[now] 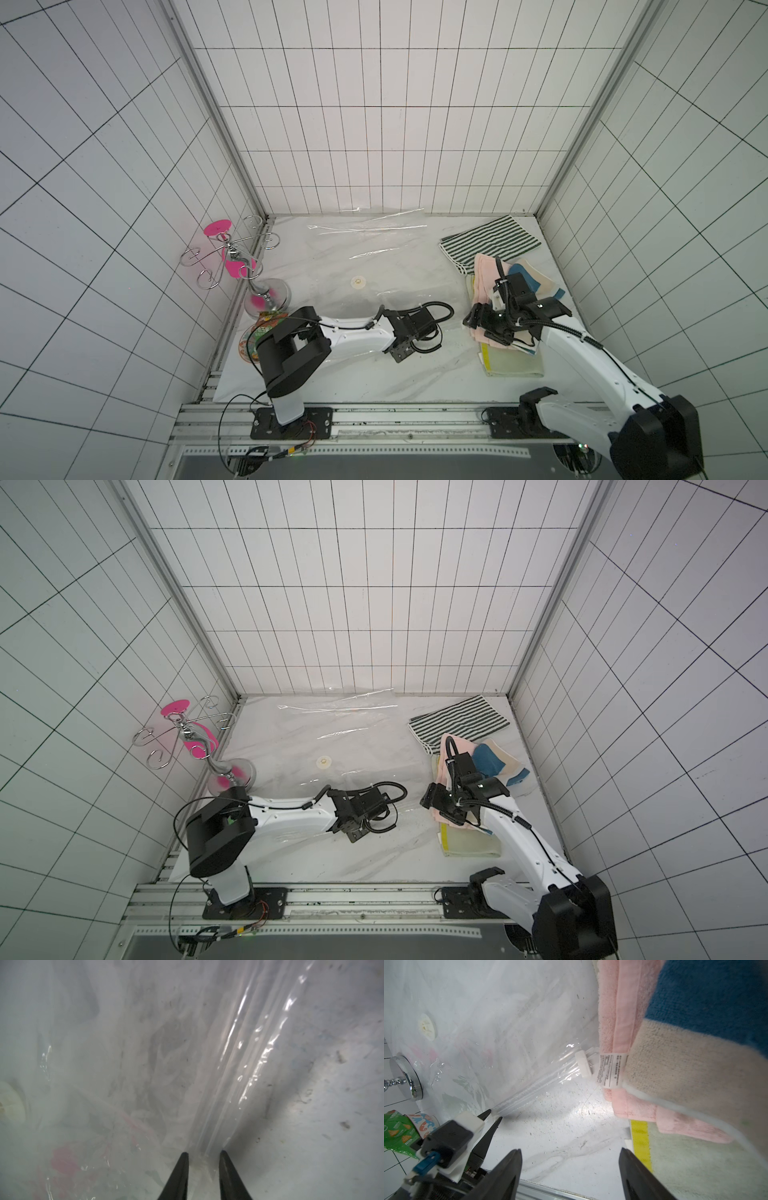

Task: Place the folded towel into the vacuum bag
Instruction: Open the vacuum bag at the center of the board.

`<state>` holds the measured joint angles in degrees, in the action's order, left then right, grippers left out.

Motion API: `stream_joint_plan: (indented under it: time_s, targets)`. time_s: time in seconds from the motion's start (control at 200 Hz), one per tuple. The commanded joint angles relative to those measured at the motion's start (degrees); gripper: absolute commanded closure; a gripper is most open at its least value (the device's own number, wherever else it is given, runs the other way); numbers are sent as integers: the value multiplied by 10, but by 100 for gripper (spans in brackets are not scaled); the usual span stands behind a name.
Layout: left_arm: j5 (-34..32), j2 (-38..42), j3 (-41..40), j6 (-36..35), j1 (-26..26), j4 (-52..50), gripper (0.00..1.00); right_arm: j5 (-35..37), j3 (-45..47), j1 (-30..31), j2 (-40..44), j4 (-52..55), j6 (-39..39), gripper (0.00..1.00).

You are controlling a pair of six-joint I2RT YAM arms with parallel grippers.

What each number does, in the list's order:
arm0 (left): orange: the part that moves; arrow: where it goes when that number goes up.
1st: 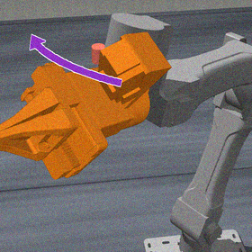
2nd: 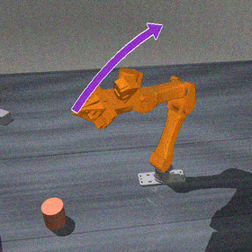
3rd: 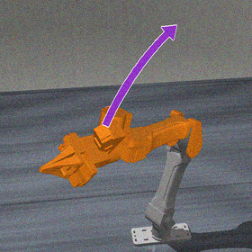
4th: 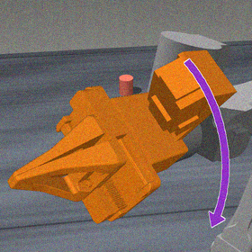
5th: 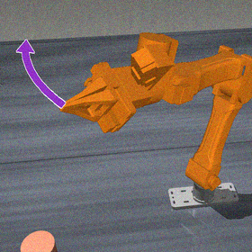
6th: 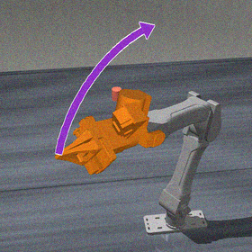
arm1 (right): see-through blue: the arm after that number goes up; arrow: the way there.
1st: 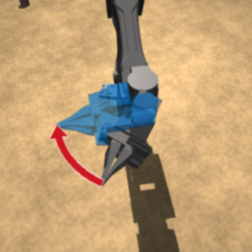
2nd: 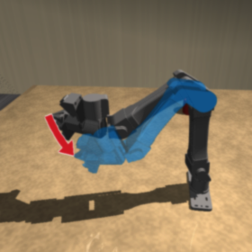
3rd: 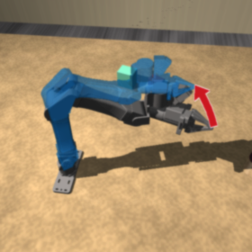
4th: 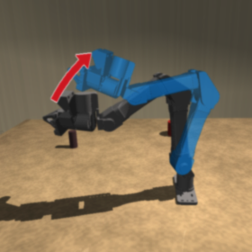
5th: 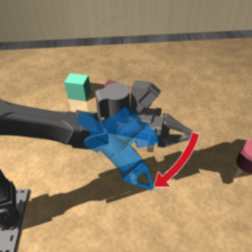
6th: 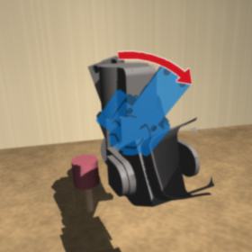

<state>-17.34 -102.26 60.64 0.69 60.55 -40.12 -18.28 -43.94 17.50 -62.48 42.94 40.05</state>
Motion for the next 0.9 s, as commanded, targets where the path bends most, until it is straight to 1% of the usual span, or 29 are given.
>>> stream_joint_plan:
  time_s: [0.0, 0.035, 0.06, 0.095, 0.11, 0.13, 0.235, 0.3, 0.43, 0.565, 0.645, 0.695, 0.745, 0.835, 0.895]
  targets:
    - [4, -27, 23, -12, -10, 5, 83, -6, 15, -2, -4, -4, 8, 23]
    - [6, -33, 27, -15, -13, 2, 84, -8, 16, -2, -5, -7, 8, 23]
    - [9, -37, 28, -15, -16, 1, 90, -9, 16, -2, -7, -7, 8, 23]
    - [13, -40, 33, -14, -19, -3, 91, -11, 16, -2, -9, -7, 8, 23]
    - [16, -40, 34, -14, -20, -4, 95, -12, 16, -1, -9, -7, 8, 24]
    - [20, -39, 36, -14, -22, -6, 96, -13, 17, -1, -10, -7, 8, 23]
    - [41, -22, 34, -13, -32, -1, 96, -15, 18, 1, -12, -7, 6, 24]
    - [48, -13, 34, -13, -41, -1, 99, -15, 20, 1, -13, -7, 6, 24]
    - [64, -3, 41, -11, -61, -6, 100, -25, 24, 9, -12, -33, 13, 24]
    - [116, 19, 60, 0, -79, -16, 100, -44, 39, 28, 24, -71, 41, 26]
    - [139, 35, 79, 12, -93, -30, 100, -54, 50, 43, 46, -91, 65, 28]
    - [157, 43, 91, 18, -104, -39, 100, -62, 60, 52, 58, -108, 80, 32]
    - [169, 50, 103, 25, -115, -49, 100, -68, 71, 61, 67, -126, 99, 38]
    - [195, 58, 127, 39, -134, -67, 100, -76, 97, 81, 84, -174, 142, 58]
    - [208, 62, 143, 51, -145, -80, 100, -73, 121, 101, 96, -227, 183, 70]
